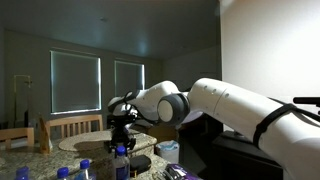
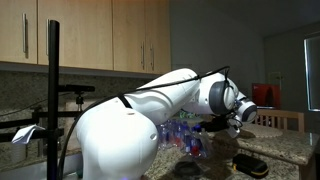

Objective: Move the cable and the empty bottle to the front.

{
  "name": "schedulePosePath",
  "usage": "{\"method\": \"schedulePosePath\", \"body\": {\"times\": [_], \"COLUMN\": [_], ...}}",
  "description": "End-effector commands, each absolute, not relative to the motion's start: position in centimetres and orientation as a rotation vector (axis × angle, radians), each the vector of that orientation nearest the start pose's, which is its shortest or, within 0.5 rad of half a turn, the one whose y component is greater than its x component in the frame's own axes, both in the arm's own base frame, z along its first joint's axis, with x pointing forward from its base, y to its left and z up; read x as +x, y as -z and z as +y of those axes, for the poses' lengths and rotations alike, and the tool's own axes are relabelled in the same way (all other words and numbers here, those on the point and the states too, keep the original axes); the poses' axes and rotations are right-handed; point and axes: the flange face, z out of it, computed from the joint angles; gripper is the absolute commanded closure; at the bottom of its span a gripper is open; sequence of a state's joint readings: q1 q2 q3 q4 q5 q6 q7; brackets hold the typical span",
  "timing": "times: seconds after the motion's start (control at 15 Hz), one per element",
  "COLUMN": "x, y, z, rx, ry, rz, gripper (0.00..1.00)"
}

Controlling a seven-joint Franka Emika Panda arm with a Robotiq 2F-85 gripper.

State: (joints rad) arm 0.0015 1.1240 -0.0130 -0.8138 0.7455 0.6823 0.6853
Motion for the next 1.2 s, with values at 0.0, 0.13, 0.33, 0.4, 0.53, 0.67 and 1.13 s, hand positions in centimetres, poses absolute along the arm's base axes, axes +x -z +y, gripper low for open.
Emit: {"method": "schedulePosePath", "body": {"times": [0.0, 0.13, 0.33, 0.4, 0.53, 0.67, 1.13], "x": [64.9, 65.0, 65.3, 65.4, 65.7, 65.8, 65.8], "y": [-24.7, -24.4, -24.2, -24.2, -24.2, -24.1, -22.9], "z": [8.7, 8.6, 8.4, 8.2, 7.8, 7.6, 8.4], "rx": [-2.114, -2.105, -2.089, -2.083, -2.064, -2.045, -2.003], "ry": [-1.842, -1.829, -1.806, -1.791, -1.766, -1.759, -1.770], "rz": [0.468, 0.455, 0.433, 0.426, 0.410, 0.405, 0.377], "gripper": [0.87, 0.87, 0.87, 0.87, 0.87, 0.87, 0.87]}}
